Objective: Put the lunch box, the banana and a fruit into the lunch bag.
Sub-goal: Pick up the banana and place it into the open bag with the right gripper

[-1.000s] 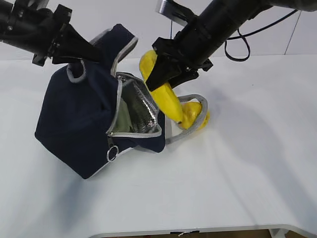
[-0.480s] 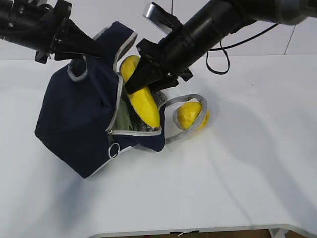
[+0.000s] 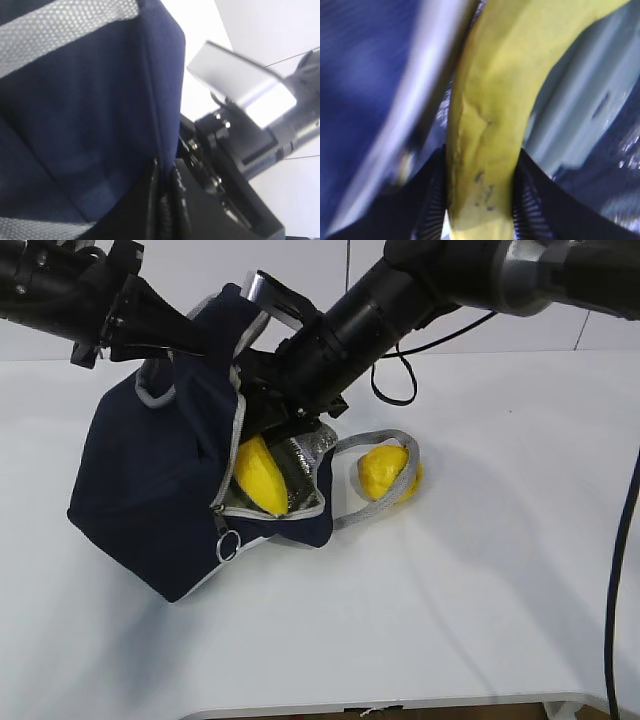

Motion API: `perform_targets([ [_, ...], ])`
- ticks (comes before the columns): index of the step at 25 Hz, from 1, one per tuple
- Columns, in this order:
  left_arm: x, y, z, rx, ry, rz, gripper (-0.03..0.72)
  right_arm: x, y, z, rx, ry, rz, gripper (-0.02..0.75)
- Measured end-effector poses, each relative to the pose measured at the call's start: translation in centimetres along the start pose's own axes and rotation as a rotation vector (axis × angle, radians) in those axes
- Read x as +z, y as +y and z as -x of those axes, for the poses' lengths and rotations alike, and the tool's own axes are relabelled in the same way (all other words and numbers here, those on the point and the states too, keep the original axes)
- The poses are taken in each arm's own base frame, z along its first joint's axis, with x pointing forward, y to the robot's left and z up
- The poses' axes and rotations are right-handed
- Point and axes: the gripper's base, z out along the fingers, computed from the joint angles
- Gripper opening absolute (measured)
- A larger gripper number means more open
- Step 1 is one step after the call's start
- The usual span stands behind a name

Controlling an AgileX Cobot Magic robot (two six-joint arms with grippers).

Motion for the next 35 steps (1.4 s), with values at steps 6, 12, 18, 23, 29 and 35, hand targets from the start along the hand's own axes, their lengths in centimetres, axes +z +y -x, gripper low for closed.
perform_targets([
  [6,0.0,-0.1,-0.1,-0.002,0.008,-0.010,-0.001,-0.5,0.3,1.3,-0.051,-0.038,-0.011,0.299],
  [12,0.0,-0.1,-0.1,-0.002,0.009,-0.012,-0.001,0.4,0.1,1.2,-0.047,-0.021,-0.005,0.299],
  [18,0.0,-0.1,-0.1,-0.002,0.011,-0.013,-0.001,0.7,0.3,1.2,-0.055,-0.017,-0.005,0.319],
  [23,0.0,-0.1,-0.1,-0.002,0.013,-0.014,-0.001,0.7,0.3,1.2,-0.057,-0.015,-0.008,0.477],
  [29,0.0,-0.1,-0.1,0.001,0.016,-0.010,-0.001,0.5,0.3,1.3,-0.071,-0.013,-0.026,0.560],
  [35,-0.1,0.3,-0.2,0.018,0.024,0.019,-0.001,-1.0,0.8,1.9,-0.155,0.005,-0.157,0.567],
])
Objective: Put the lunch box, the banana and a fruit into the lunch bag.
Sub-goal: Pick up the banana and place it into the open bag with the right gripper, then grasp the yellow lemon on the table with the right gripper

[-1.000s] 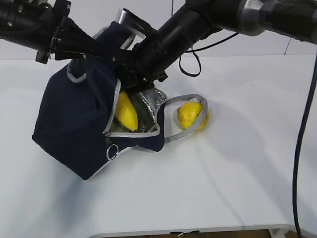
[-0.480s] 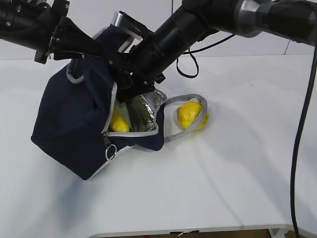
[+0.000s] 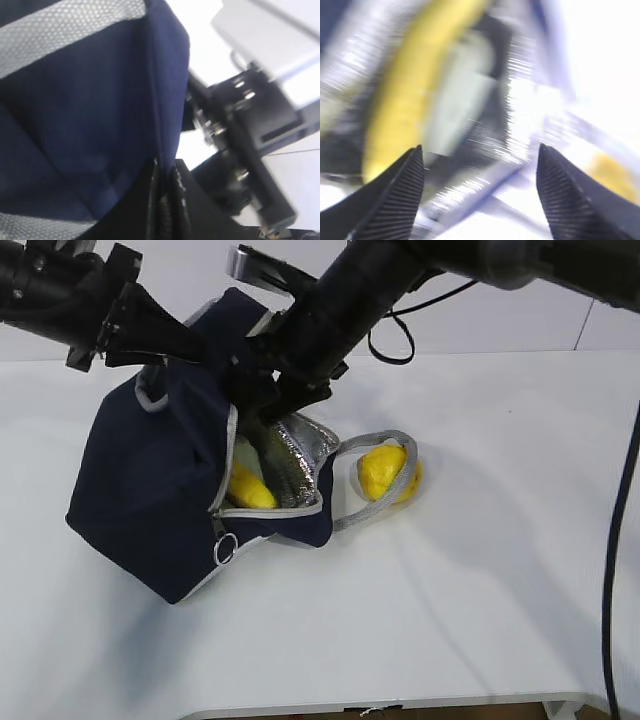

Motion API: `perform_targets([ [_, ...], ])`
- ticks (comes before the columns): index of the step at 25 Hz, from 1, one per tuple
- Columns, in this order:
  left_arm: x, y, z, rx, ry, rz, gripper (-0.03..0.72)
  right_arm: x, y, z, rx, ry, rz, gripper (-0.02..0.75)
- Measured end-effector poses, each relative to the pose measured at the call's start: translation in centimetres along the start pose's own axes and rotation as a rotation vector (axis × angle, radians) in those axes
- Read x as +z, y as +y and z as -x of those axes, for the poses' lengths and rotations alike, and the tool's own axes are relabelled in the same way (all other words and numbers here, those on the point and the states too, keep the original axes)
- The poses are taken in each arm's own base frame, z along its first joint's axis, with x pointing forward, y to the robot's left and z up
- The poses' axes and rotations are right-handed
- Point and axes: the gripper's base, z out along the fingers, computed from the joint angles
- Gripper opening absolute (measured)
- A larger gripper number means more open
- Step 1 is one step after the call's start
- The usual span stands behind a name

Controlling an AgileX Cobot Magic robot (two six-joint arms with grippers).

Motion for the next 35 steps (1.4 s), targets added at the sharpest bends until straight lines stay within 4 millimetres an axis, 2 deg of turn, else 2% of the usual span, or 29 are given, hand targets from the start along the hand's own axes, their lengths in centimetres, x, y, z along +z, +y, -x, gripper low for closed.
perform_targets([
  [6,-1.4,1.5,0.3,-0.002,-0.010,0.053,-0.001,-3.6,0.3,0.0,-0.017,0.043,-0.238,0.567],
  [10,-2.7,2.8,0.4,-0.008,-0.015,0.093,-0.001,-6.2,0.6,0.0,0.034,0.039,-0.390,0.567],
  [16,-4.2,4.3,-0.2,-0.008,0.049,0.156,-0.001,-9.4,1.7,-0.2,0.096,0.000,-0.514,0.567],
  [19,-4.8,4.8,-0.4,-0.015,0.072,0.174,-0.001,-9.6,1.5,-0.6,0.117,0.014,-0.555,0.567],
  [25,-5.5,5.6,-0.9,-0.015,0.126,0.220,-0.001,-8.1,0.1,-2.4,0.151,0.113,-0.606,0.567],
  [35,-6.3,7.1,-1.8,-0.044,0.236,0.406,-0.001,-8.4,-0.8,-2.8,0.183,0.131,-0.708,0.567],
])
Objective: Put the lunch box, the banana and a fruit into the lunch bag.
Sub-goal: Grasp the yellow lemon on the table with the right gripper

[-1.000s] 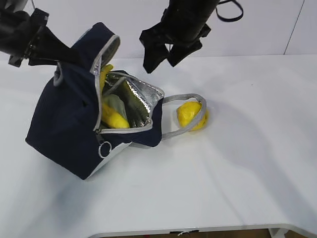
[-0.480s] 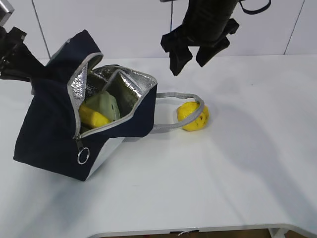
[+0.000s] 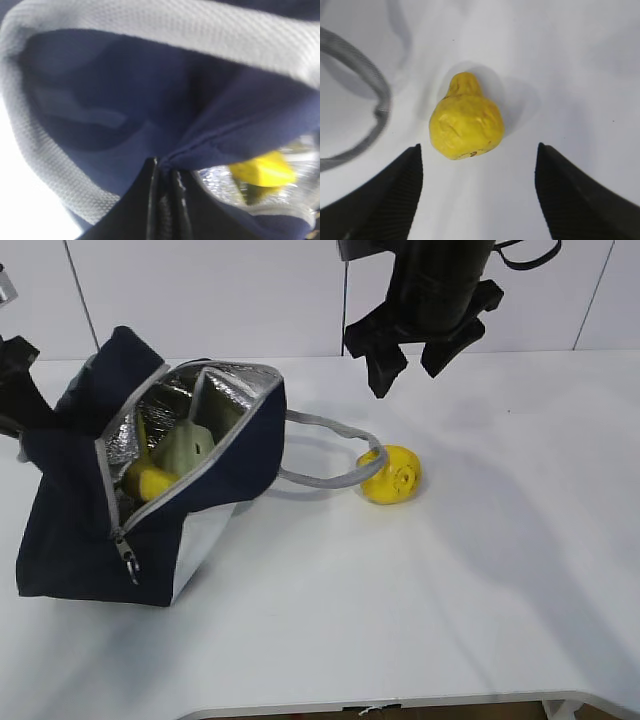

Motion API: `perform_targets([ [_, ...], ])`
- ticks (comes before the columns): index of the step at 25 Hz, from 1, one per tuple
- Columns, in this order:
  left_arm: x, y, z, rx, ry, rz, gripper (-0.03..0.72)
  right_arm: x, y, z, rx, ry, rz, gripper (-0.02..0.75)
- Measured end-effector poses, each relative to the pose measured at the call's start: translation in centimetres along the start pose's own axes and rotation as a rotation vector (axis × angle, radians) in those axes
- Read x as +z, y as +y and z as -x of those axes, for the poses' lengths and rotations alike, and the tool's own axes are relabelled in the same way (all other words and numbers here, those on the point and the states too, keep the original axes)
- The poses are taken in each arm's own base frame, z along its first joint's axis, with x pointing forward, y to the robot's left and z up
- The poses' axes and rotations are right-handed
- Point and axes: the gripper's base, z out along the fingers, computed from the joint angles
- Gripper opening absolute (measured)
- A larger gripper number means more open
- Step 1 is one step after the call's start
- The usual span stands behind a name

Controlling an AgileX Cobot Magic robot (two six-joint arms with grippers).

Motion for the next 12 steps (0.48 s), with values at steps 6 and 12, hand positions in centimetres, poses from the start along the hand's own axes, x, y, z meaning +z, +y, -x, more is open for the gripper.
perform_targets([
  [6,-0.1,1.1,-0.5,-0.022,0.056,0.124,-0.001,0.2,-0.1,0.0,0.025,0.005,-0.013,0.567],
  [12,-0.1,1.3,-0.6,-0.034,0.062,0.142,-0.001,2.6,0.1,-0.1,-0.001,0.058,-0.016,0.567],
])
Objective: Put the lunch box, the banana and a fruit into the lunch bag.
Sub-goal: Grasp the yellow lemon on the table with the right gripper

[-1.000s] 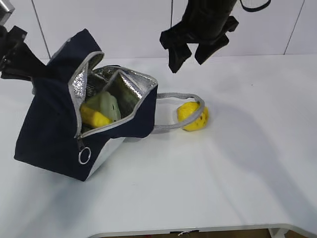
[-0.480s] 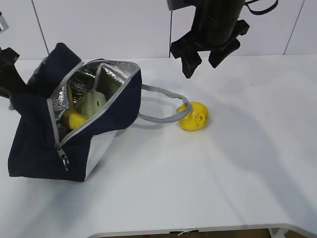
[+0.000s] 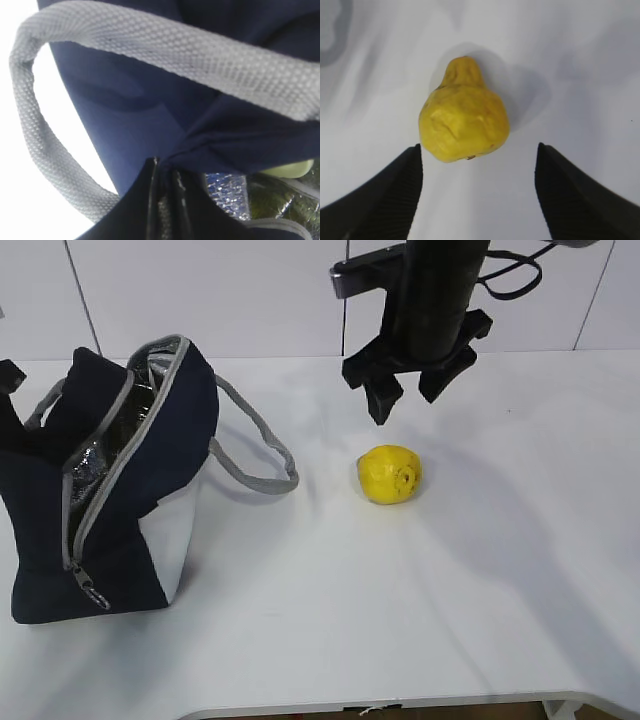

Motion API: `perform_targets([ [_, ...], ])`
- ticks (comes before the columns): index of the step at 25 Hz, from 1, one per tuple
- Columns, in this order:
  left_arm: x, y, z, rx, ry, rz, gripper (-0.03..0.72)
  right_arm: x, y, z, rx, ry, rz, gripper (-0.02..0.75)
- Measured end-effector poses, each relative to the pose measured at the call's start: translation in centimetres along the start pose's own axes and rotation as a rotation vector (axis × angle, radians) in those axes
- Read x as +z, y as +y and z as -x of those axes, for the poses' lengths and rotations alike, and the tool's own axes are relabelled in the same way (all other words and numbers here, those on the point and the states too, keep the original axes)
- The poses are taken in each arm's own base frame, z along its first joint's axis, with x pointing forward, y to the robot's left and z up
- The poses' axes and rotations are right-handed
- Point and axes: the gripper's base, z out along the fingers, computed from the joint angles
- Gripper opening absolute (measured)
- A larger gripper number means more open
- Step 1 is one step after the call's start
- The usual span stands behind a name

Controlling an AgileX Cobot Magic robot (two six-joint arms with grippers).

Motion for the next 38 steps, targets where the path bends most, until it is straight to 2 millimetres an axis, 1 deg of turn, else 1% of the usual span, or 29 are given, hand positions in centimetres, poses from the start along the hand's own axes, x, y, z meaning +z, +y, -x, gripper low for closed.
perform_targets([
  [3,0.0,0.0,0.0,-0.002,0.000,0.000,-0.001,1.6,0.1,-0.1,-0.038,0.034,0.000,0.567],
  [7,0.0,0.0,0.0,-0.002,0.000,0.000,-0.001,2.7,0.3,-0.1,-0.100,0.059,0.006,0.567],
  [12,0.0,0.0,0.0,-0.002,0.000,0.000,-0.001,4.2,0.9,-0.1,-0.206,0.082,0.059,0.567],
  [16,0.0,0.0,0.0,-0.004,0.002,-0.001,-0.001,5.4,1.2,-0.2,-0.237,0.104,0.087,0.567],
  [27,0.0,0.0,0.0,-0.004,0.002,-0.001,-0.001,5.5,1.2,-0.2,-0.244,0.105,0.089,0.572],
  [32,0.0,0.0,0.0,-0.004,0.003,-0.001,-0.001,5.8,1.3,-0.2,-0.244,0.110,0.090,0.653],
  [38,0.0,0.0,0.0,-0.004,0.005,-0.002,-0.001,7.0,1.2,-0.4,-0.255,0.137,0.077,0.666],
])
